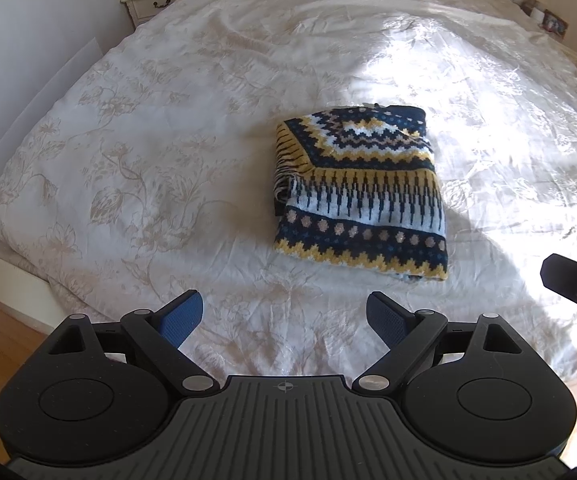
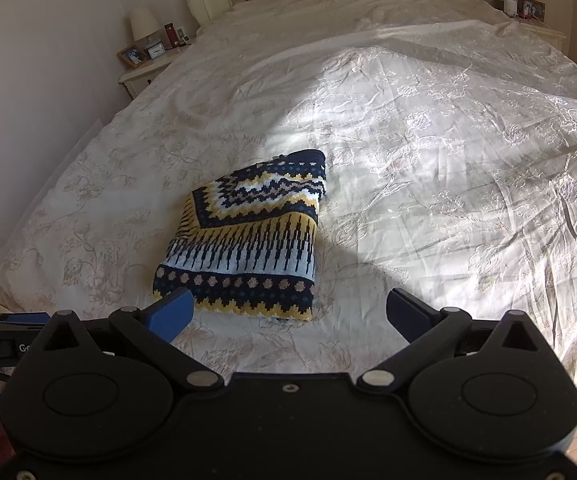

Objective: Fold small clothes

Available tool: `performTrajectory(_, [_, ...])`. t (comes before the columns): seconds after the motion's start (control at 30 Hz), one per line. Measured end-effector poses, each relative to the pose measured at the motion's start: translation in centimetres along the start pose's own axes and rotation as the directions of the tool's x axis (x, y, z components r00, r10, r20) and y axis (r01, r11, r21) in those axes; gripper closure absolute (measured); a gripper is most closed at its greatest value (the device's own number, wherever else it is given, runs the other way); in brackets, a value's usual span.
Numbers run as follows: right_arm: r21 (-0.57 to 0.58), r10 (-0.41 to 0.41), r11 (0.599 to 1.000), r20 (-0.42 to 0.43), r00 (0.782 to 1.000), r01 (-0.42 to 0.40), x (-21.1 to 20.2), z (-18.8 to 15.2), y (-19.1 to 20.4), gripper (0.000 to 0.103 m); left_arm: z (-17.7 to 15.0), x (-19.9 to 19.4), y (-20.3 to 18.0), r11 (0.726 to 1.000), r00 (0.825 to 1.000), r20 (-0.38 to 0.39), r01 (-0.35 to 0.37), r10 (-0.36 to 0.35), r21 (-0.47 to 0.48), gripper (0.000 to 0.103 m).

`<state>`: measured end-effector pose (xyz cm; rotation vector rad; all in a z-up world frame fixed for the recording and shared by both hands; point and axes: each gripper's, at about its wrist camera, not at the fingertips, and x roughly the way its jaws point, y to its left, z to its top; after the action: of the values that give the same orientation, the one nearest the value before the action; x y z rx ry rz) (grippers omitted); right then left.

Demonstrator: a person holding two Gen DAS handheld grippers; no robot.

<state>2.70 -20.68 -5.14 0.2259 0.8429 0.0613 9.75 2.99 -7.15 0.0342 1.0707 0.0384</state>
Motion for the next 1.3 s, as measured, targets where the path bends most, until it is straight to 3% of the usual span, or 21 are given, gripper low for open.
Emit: performTrajectory(1.3, [0.025, 0.026, 0.999, -0.027, 0.999, -0.026, 1.6, 0.6, 0.6, 0.001, 0.8, 1.0, 0.7, 1.000, 1.000, -0.006, -0.004, 0.004, 0.005, 0.014])
